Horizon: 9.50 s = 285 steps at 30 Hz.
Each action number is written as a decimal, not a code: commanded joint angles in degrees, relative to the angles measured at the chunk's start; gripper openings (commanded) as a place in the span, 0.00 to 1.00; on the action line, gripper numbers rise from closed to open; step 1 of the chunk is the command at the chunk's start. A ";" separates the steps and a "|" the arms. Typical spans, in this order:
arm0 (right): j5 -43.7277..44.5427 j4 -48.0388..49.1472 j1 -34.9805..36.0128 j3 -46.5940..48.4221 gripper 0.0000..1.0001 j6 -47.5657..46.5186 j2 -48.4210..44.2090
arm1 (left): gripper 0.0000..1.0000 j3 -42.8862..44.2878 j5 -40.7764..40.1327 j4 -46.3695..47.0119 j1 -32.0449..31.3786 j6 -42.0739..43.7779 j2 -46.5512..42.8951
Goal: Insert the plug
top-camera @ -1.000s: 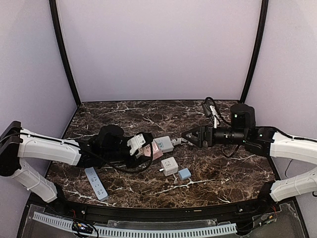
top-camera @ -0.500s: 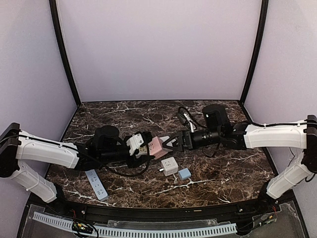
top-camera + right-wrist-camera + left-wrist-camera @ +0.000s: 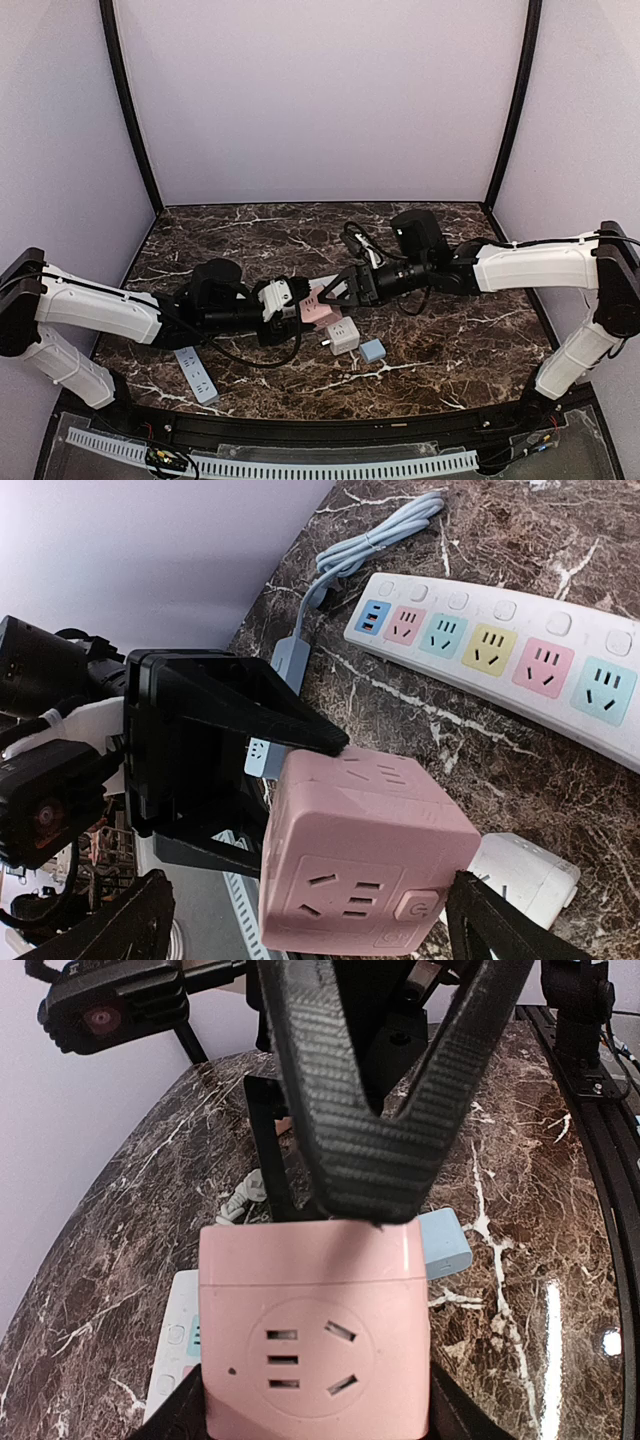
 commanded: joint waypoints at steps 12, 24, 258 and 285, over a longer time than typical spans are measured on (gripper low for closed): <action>-1.86 -3.35 0.49 2.49 0.98 1.45 3.89 | 0.01 -0.24 -1.98 4.70 -1.30 2.68 0.44; -3.49 -4.09 0.40 2.85 0.99 2.22 4.00 | 0.01 -1.44 -2.25 5.00 -1.76 2.84 -1.77; 25.58 -21.45 -1.01 13.09 0.00 -63.33 -14.39 | 0.99 14.35 -4.32 -30.91 5.93 5.89 11.32; 23.41 -45.81 0.91 36.57 0.00 -80.97 7.04 | 0.99 -1.87 -31.02 -14.34 6.14 -16.92 -13.00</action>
